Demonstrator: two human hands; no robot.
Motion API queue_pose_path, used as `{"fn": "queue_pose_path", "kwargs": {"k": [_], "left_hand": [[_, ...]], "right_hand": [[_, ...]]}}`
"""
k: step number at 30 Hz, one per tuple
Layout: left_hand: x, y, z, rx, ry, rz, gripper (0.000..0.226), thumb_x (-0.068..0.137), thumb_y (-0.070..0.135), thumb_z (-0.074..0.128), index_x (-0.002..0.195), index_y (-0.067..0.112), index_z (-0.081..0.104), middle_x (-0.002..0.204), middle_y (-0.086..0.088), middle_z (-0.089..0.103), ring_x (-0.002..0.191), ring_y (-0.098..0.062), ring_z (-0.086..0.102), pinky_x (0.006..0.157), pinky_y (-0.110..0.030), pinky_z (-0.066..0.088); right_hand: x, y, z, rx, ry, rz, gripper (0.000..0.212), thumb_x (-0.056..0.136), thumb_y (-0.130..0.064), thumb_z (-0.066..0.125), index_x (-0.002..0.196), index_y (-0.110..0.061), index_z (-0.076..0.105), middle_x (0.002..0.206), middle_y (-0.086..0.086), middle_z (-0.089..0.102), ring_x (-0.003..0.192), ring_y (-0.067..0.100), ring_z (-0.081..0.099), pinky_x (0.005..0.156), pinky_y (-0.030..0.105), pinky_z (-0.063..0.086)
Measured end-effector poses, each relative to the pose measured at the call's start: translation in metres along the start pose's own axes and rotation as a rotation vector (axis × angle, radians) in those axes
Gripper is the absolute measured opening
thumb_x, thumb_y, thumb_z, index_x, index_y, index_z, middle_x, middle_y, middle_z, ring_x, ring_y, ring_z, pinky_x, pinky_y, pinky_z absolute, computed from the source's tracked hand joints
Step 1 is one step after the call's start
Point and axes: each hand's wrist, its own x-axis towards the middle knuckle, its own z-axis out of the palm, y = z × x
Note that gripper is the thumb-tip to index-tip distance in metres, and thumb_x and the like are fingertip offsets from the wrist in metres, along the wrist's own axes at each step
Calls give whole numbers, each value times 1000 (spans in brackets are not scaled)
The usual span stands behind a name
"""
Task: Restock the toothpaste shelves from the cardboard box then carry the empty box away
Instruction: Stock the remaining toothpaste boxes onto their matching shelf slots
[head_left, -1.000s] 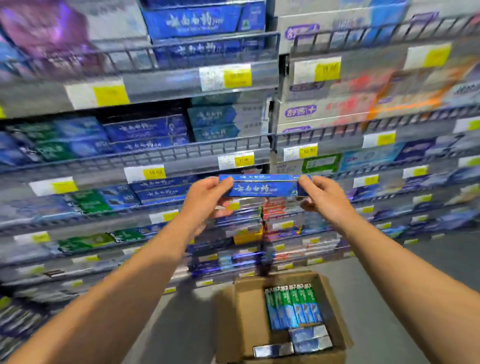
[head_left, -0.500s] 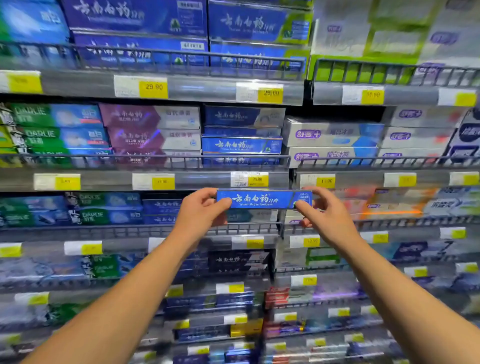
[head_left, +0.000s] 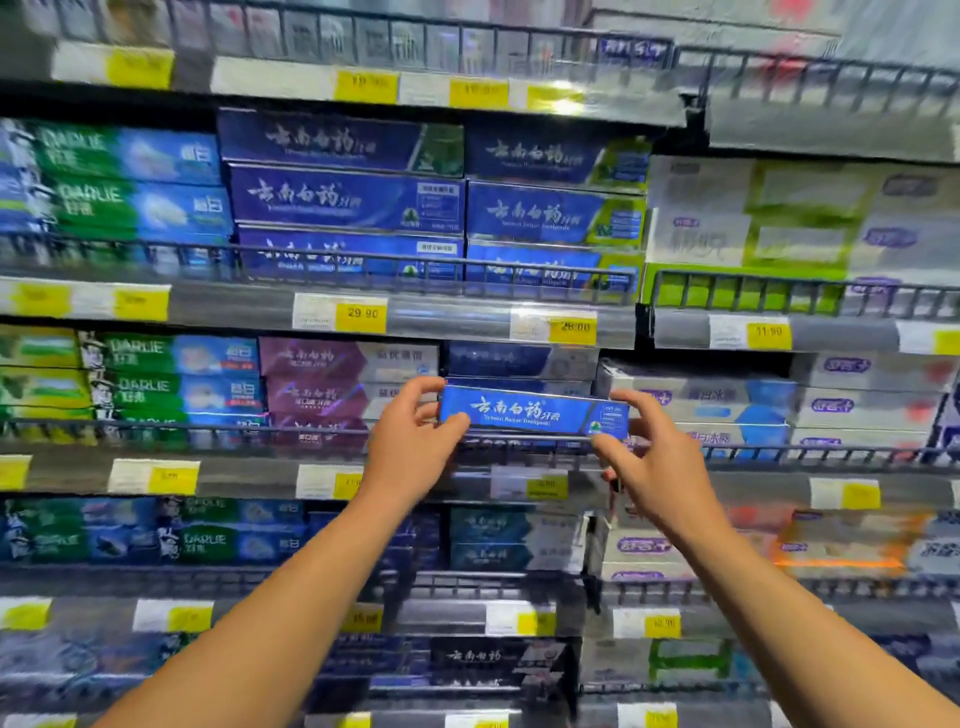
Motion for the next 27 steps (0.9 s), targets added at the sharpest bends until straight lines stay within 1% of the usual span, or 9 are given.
{"fn": "queue_pose_path", "kwargs": {"k": [1, 3, 5, 6, 10, 16, 21, 24, 27], "left_hand": [[2, 1, 0, 2, 6, 20, 38, 84, 14, 71, 111, 36, 56, 101, 10, 66, 84, -6, 64, 75, -22, 52], [7, 3, -1, 107, 16, 58, 51, 82, 14, 72, 127, 31, 56, 109, 9, 57, 85, -6, 60, 71, -10, 43], [10, 5, 0, 164, 1, 68, 58, 83, 17, 71, 136, 27, 51, 115, 5, 49, 88, -13, 56, 68, -9, 38], [11, 7, 1, 178, -14, 68, 61, 84, 18, 70, 140, 27, 47, 116, 5, 47, 90, -15, 55, 69, -11, 38], [11, 11, 8, 182, -52, 43, 72, 86, 22, 68, 149, 29, 33, 128, 6, 42, 104, -14, 51, 79, -27, 41], [12, 8, 5, 196, -82, 15, 74, 87, 22, 68, 150, 32, 31, 137, 4, 46, 112, -10, 49, 80, -26, 39], [9, 5, 2, 264, -97, 30, 74, 87, 21, 67, 151, 29, 31, 138, -5, 48, 110, -17, 49, 82, -26, 39], [9, 2, 2, 300, -90, 25, 74, 87, 23, 66, 151, 30, 30, 143, -1, 44, 126, -20, 44, 98, -37, 43], [10, -2, 2, 377, -76, 32, 72, 86, 27, 66, 150, 27, 33, 148, 4, 35, 136, -18, 35, 110, -39, 36]], "right_hand": [[4, -1, -1, -47, 33, -15, 44, 81, -43, 73, 119, -49, 50, 105, -9, 67, 67, 14, 69, 74, 39, 56], [12, -5, -3, -164, 110, -67, 47, 78, -40, 77, 121, -41, 57, 105, -13, 64, 61, 0, 61, 69, 25, 46], [17, -8, -4, -217, 150, -109, 48, 77, -37, 79, 122, -34, 61, 107, -12, 59, 61, -4, 58, 63, 11, 37], [20, -8, -4, -233, 158, -110, 49, 77, -37, 79, 122, -33, 61, 107, -11, 59, 64, -1, 58, 64, 12, 37], [32, -9, 1, -280, 205, -77, 49, 79, -35, 78, 124, -32, 59, 107, -5, 61, 76, 16, 63, 69, 27, 40], [38, -1, 11, -345, 202, -60, 48, 81, -45, 73, 123, -31, 56, 109, -5, 65, 85, 21, 64, 69, 35, 49], [40, 2, 19, -396, 177, -76, 48, 85, -46, 68, 127, -27, 55, 112, -4, 62, 94, 22, 62, 69, 34, 47], [41, 0, 22, -417, 169, -63, 48, 87, -46, 65, 128, -26, 53, 114, -4, 60, 100, 24, 61, 66, 32, 43], [41, -1, 25, -435, 154, -58, 42, 89, -47, 63, 126, -30, 52, 116, -6, 60, 100, 25, 61, 68, 34, 47]]}}
